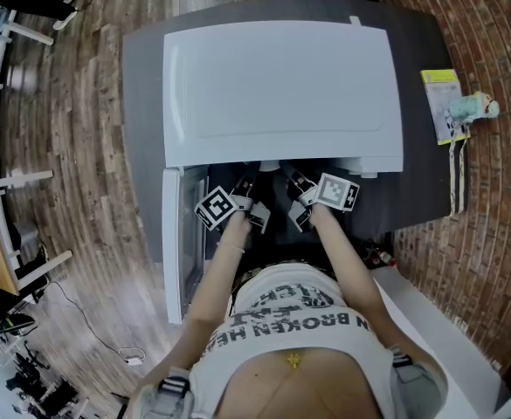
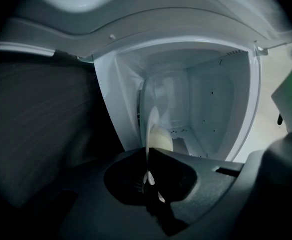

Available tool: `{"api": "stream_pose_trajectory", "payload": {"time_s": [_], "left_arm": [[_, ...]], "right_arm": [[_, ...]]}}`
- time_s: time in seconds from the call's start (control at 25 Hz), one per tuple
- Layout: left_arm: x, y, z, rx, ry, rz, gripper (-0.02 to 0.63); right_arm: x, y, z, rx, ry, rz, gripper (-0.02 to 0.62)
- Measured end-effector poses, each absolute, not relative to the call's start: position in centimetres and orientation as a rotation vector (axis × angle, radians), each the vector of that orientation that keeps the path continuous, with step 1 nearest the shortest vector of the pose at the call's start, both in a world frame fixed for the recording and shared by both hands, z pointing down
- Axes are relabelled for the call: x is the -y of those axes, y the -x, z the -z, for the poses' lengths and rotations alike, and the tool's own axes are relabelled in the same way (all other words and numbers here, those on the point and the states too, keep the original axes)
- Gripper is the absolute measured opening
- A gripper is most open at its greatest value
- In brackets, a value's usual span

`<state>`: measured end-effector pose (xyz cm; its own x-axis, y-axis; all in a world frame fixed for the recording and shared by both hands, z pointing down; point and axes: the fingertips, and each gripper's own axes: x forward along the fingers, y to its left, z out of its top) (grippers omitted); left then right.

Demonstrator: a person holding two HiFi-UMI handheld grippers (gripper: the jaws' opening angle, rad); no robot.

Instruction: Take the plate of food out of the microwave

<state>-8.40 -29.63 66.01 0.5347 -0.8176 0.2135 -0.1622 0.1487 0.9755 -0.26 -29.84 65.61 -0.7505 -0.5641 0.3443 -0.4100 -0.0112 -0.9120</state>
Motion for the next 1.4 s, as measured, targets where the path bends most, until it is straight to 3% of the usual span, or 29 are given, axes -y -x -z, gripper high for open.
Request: {"api": "stream_pose_trajectory", "payload": {"time_s": [1.4], "left_arm": [[24.0, 6.1, -63.4, 1.01, -1.344, 0.646, 0.011]], "right_arm": [[25.2, -2.1, -63.0, -2.179, 0.95, 1.914, 0.032]]}}
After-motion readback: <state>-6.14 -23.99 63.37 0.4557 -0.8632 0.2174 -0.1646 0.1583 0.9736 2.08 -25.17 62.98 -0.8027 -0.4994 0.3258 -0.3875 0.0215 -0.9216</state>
